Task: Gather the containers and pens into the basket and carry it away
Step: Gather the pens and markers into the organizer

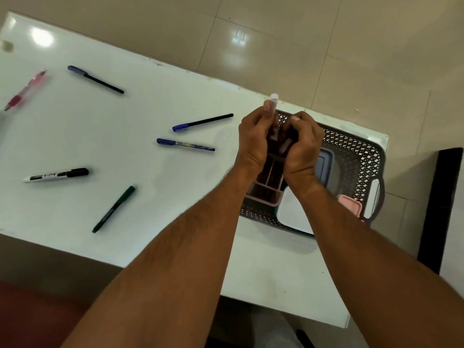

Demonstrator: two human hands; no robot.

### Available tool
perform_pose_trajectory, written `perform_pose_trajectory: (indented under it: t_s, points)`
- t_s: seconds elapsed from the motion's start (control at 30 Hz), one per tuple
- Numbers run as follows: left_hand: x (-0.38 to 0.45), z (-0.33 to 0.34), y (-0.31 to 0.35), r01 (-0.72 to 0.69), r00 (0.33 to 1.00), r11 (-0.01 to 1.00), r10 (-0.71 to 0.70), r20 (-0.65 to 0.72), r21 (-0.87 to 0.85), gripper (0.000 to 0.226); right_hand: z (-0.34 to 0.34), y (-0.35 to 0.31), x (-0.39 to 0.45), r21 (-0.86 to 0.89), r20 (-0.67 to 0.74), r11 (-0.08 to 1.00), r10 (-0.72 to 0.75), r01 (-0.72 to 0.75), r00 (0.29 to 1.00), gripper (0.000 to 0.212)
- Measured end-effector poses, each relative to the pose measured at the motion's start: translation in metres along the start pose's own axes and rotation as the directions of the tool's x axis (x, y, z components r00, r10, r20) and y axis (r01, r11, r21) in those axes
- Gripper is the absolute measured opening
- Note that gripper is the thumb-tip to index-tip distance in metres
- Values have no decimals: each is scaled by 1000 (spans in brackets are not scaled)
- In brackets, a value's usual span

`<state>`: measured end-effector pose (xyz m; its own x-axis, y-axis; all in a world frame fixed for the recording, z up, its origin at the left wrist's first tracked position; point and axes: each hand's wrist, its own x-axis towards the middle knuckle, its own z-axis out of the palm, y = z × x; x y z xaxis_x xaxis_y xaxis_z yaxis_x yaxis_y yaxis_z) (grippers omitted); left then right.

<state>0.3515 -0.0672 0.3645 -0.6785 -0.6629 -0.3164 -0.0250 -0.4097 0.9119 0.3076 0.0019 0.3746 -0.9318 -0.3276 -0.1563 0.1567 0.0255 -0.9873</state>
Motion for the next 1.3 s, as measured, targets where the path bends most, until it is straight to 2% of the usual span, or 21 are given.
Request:
perform_pose_trajectory:
  t_s: [0.13, 0.2, 0.3, 0.4, 0.47, 0.5, 0.57, 0.67, 0.73, 0.83, 0.93, 1.03, 1.1, 1.17, 1.3]
  points:
    - [5, -5, -4, -28, 997, 992, 20, 70, 120, 33, 1, 6, 3, -22, -70, 999, 28, -29, 997, 27]
    - [6, -8, 0, -23, 995, 992, 12, 94, 123, 20, 4, 7, 4, -80, -104, 996, 25, -33, 994, 25]
    - [5, -13, 2, -15, 993, 995, 4, 114, 100, 16, 9, 3, 4, -150, -183, 989, -15, -13, 983, 25]
    - [5, -22, 1, -8, 995, 990, -5, 97, 138, 15, 19, -1, 1, -237, -297, 971, -106, 34, 949, 15]
    - [2, -30, 3, -34, 997, 987, 23, 77, 156, 14, 27, -5, -1, -341, -345, 933, -238, 115, 908, 12]
    - [1, -35, 6, -60, 997, 984, 50, 62, 165, 14, 32, -7, -1, -406, -331, 897, -321, 173, 888, 11]
    - [2, -47, 11, -121, 993, 971, 120, 21, 205, 12, 49, -12, -4, -510, -217, 802, -470, 311, 855, 9]
    - [4, -76, 19, -190, 973, 910, 225, -55, 368, 13, 86, -19, -9, -562, 28, 682, -550, 468, 835, 12]
    - [1, -108, 17, -169, 958, 841, 263, -115, 514, 18, 112, -15, -11, -563, 182, 658, -491, 499, 852, 20]
    - [-15, -170, 10, -99, 936, 676, 312, -163, 730, 33, 140, 4, -11, -614, 423, 613, -278, 498, 863, 42]
    - [-37, -230, 2, -22, 945, 416, 305, -116, 909, 43, 155, 30, -12, -728, 627, 397, 56, 559, 777, 69]
    - [-63, -277, -4, 15, 976, 248, 208, -69, 969, 51, 165, 51, -15, -746, 664, 181, 263, 640, 700, 84]
    - [-78, -297, -8, 30, 987, 190, 152, -60, 981, 54, 168, 60, -18, -738, 660, 93, 305, 668, 686, 81]
    - [-89, -308, -12, 41, 992, 144, 116, -58, 989, 50, 171, 67, -20, -732, 656, 16, 286, 681, 698, 70]
    - [-101, -315, -18, 10, 992, 84, 126, -20, 996, 24, 174, 71, -25, -746, 632, -67, 245, 663, 735, 41]
